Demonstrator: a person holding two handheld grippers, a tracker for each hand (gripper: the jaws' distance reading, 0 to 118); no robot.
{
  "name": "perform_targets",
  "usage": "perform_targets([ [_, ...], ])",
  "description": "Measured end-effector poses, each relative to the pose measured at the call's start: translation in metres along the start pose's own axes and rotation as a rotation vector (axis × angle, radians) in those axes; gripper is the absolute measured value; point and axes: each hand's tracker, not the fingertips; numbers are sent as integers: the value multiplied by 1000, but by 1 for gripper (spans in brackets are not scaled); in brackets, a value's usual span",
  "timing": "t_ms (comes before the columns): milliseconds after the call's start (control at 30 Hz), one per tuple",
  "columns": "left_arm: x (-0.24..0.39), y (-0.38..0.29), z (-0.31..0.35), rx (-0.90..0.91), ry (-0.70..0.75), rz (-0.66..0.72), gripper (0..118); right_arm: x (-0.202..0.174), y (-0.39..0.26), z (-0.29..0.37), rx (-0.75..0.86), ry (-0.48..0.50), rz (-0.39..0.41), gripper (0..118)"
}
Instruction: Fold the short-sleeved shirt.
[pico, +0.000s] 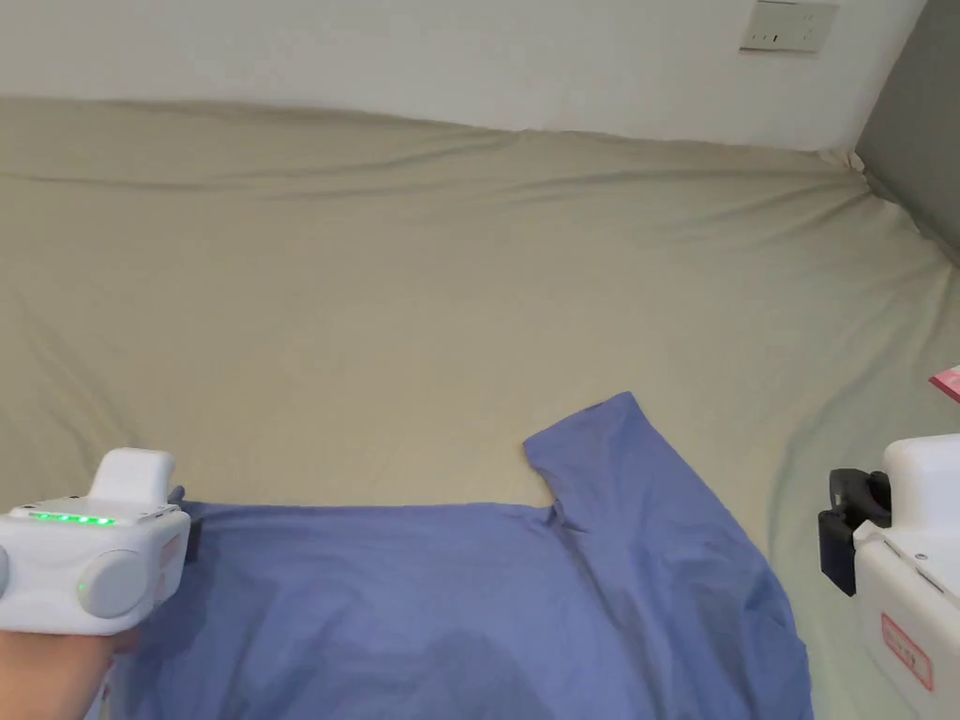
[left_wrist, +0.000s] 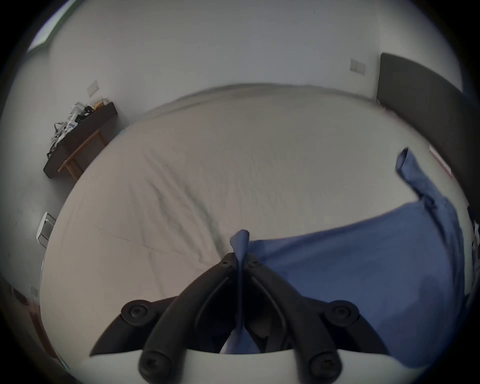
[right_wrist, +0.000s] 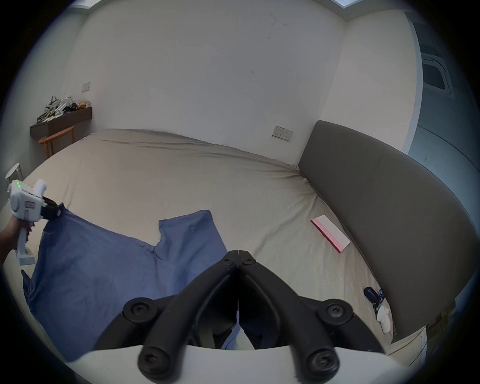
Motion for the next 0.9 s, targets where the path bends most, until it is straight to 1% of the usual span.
perform_targets([
  [100, -3, 13, 44, 105, -10, 2, 0, 9, 6, -8, -11, 2, -17, 3],
  [133, -2, 18, 62, 143, -19, -4, 0, 13, 9, -14, -37, 25, -30, 8],
  [167, -1, 20, 79, 186, -22, -14, 0, 15, 12, -23, -70, 59, -42, 21],
  [200, 0, 22, 92, 214, -23, -26, 0, 17, 13, -31, -103, 73, -40, 54],
  [233, 1, 23, 107, 231, -19, -41, 0, 17, 13, -44, -141, 102, -36, 81],
  [267, 6, 25, 124, 247, -16, -52, 0, 18, 12, -56, -170, 112, -32, 96],
  [300, 6, 24, 134, 264, -14, -59, 0, 19, 9, -70, -198, 118, -19, 101],
  [367, 6, 24, 150, 267, -11, -63, 0, 16, 1, -105, -257, 119, -7, 101],
  [400, 8, 25, 156, 261, 0, -70, 0, 15, -5, -127, -311, 127, 0, 101],
  [433, 7, 25, 161, 266, 8, -73, 0, 12, -14, -148, -364, 115, 4, 101],
  [500, 6, 24, 170, 270, 7, -88, 0, 5, -31, -182, -442, 116, 45, 101],
  [567, 5, 24, 171, 269, 12, -96, 0, -6, -50, -208, -527, 80, 98, 101],
  [633, 5, 20, 175, 265, 11, -95, 0, -14, -68, -226, -597, 98, 126, 101],
  [667, 4, 19, 173, 259, 8, -93, 0, -17, -74, -229, -602, 99, 124, 101],
  [700, 4, 17, 173, 252, 9, -92, 0, -16, -74, -223, -550, 102, 87, 97],
  [733, 4, 14, 173, 247, 15, -92, 0, -13, -68, -218, -509, 92, 55, 67],
  [767, 4, 10, 172, 245, 23, -94, 0, -13, -64, -212, -472, 170, 30, 2],
  [800, 4, 9, 170, 242, 29, -95, 0, -16, -64, -212, -462, 206, 36, 3],
  [833, 4, 7, 168, 235, 29, -95, 0, -16, -64, -207, -443, 169, 106, 3],
  [867, 4, 5, 166, 231, 36, -92, 0, -21, -65, -208, -455, 138, 210, 3],
  [900, 4, 4, 164, 225, 38, -88, 0, -20, -67, -208, -451, 142, 260, 3],
])
